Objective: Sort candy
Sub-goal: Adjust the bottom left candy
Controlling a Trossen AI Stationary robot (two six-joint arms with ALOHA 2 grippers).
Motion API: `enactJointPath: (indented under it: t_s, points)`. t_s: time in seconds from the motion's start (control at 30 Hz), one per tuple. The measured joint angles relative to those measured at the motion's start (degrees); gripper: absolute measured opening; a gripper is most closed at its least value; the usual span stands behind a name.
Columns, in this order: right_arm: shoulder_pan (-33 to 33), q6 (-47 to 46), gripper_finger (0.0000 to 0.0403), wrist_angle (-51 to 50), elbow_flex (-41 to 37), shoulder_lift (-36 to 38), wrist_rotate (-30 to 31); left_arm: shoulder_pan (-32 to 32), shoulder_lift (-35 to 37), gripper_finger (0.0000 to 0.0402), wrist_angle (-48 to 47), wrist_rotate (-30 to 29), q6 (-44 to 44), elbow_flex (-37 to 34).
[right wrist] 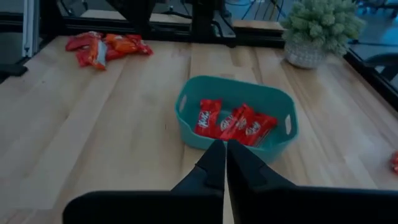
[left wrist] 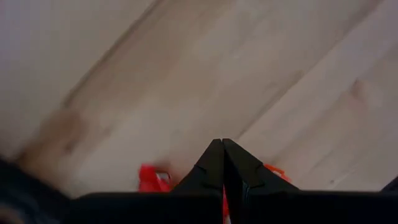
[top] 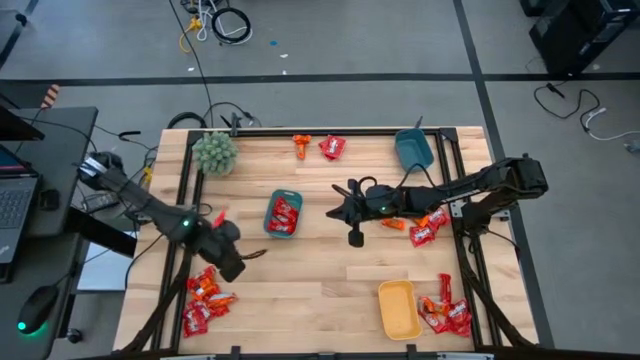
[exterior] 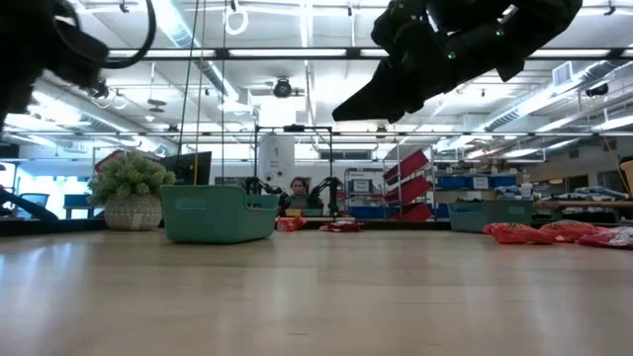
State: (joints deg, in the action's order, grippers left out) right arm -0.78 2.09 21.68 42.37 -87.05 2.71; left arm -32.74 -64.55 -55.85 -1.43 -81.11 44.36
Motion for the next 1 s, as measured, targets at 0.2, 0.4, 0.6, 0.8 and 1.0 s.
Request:
enactJointPath:
  t_s: [0.2, 0.4, 0.6, 0.8, 1.0]
  points:
    - [0.0, 1.3, 0.0003, -0.1, 0.0, 0.0, -0.7, -6.3, -1.3, 0.0000, -2.6, 1.8, -21.6, 0.0]
    - [0.0, 1.8, 0.0000, -0.4, 0.0, 0.0, -1.1, -8.5, -6.8, 0.0000, -5.9, 11.1, -29.0, 0.0]
    - [0.0, 3.4, 0.0000, -0.6, 0.0, 0.0, -1.1, -8.7, -13.6, 0.0000, -4.9, 14.7, -28.3, 0.0]
    - [0.0, 4.1, 0.0001, -0.6, 0.0, 0.0, -1.1, -8.7, -19.5, 0.0000, -5.7, 13.6, -25.3, 0.0]
    - [0.0, 4.6, 0.0002, -0.6, 0.0, 0.0, -1.2, -8.6, -23.9, 0.0000, -1.7, 9.7, -23.9, 0.0]
